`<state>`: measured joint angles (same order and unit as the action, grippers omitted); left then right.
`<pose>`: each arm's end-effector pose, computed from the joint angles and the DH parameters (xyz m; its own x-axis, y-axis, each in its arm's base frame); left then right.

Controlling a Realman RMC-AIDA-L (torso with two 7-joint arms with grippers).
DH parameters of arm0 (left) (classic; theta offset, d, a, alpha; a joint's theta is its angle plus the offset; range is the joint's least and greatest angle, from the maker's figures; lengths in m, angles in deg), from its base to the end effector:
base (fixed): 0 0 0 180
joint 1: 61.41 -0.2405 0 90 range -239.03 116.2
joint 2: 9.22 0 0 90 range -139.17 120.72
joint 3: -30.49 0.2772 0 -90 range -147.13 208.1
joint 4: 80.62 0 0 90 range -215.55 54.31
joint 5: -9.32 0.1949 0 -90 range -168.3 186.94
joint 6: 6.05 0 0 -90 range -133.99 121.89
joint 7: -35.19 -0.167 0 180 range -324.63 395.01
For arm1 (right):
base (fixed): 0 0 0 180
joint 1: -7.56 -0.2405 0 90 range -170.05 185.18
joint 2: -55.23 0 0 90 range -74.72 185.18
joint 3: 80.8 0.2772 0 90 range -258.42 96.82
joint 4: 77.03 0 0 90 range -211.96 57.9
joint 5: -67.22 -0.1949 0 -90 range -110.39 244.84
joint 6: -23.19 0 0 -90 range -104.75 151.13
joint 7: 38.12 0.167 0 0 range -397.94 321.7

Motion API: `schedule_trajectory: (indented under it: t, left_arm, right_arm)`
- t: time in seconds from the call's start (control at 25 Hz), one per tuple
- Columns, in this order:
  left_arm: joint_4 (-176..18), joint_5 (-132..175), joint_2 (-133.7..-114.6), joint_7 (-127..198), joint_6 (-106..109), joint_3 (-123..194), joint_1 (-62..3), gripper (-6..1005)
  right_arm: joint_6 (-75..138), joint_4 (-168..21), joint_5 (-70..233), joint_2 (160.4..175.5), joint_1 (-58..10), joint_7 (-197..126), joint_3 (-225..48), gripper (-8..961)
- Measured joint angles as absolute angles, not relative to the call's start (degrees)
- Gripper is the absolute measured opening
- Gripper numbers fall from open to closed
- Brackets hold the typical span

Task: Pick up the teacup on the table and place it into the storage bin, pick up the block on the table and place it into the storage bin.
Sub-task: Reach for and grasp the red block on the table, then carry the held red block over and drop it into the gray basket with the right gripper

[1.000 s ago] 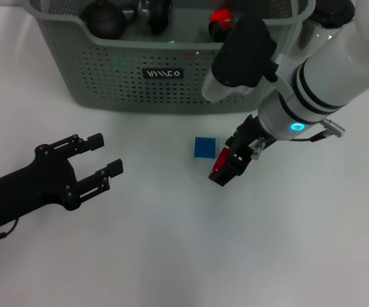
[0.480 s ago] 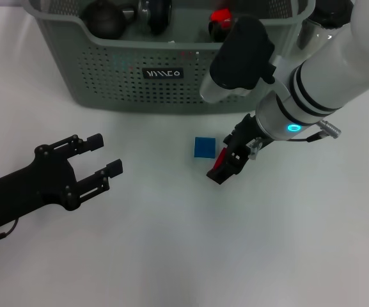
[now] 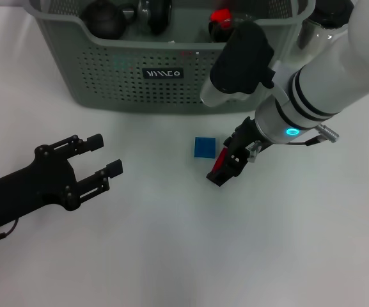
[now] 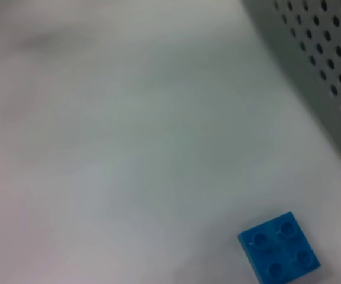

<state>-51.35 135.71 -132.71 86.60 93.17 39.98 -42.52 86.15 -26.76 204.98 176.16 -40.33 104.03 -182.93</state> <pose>-0.3170 0.2463 -0.0406 0.7065 0.2100 0.6758 0.5215 -0.8001 -0.2966 0.1796 0.3684 -0.1432 0.8573 -0.4055 0.3172 -0.3143 -0.9002 -0.3014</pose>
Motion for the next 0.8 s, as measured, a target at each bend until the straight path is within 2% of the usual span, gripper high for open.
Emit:
schedule_trajectory:
  t: [0.16, 0.8]
  left_arm:
    - [-51.35, 135.71, -132.72, 86.62, 93.17, 39.98, -42.52, 635]
    - [-51.35, 135.64, -132.8, 86.69, 93.12, 39.98, -42.61, 636]
  right_arm:
    - [85.65, -27.12, 204.89, 176.17, -40.33, 104.12, -182.99, 855]
    - [89.58, -24.64, 204.84, 175.73, -39.91, 105.43, -183.33, 715]
